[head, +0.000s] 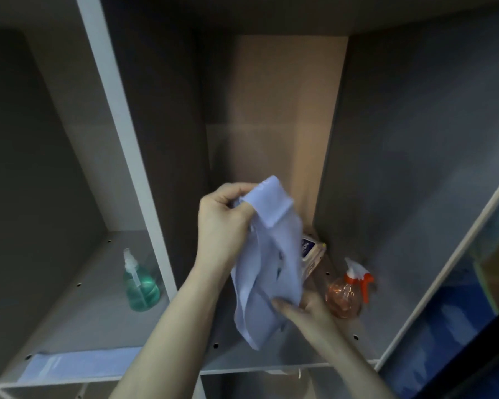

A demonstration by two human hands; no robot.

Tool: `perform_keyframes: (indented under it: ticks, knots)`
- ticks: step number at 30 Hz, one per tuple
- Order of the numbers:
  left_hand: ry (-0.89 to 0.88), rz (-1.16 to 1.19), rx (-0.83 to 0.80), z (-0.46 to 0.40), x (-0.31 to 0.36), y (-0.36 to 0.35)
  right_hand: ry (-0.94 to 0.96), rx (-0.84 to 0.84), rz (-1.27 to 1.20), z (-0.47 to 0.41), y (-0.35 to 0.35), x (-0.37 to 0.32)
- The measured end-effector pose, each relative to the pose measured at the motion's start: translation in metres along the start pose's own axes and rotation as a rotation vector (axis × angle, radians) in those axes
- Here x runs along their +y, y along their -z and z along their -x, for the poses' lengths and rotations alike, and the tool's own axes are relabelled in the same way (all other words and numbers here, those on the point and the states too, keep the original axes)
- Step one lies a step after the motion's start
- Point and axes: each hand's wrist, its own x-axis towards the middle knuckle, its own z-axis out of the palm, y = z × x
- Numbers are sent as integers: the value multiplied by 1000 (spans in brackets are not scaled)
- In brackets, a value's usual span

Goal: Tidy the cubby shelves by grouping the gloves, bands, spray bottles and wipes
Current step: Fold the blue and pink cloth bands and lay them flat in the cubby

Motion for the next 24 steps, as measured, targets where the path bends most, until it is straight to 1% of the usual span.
perform_keyframes:
  ticks: [2,3,5,7,9,10,12,14,17,18,20,24]
  knots:
    - [0,35,59,-7,5,5,-2,14,-3,8,-3,8]
    - [-17,22,64,-10,7,8,-9,22,-4,11,-3,11]
    - [-61,-85,48,-12,9,12,-51,78,-39,14,-3,6]
    - [-140,-362,54,-11,8,16,-130,159,-99,13,1,2]
    - [-246,-671,45,-10,5,21,-92,177,-137,13,13,-1]
    - [-276,-776,12,-9,3,23,-76,200,-154,11,17,-10]
    - [-239,-869,-77,-8,-4,24,-30,273,-232,8,17,-32]
    - [-154,-882,-125,-5,-13,22,28,306,-320,4,21,-43]
    - [-50,-903,-127,2,-29,20,86,312,-447,-3,30,-53]
    - [-9,-885,-124,4,-32,21,105,304,-418,-4,32,-58]
    - [55,-777,-128,5,-40,24,112,279,-293,-4,35,-66]
    - [129,-494,-174,8,-41,22,144,134,-137,-1,35,-71]
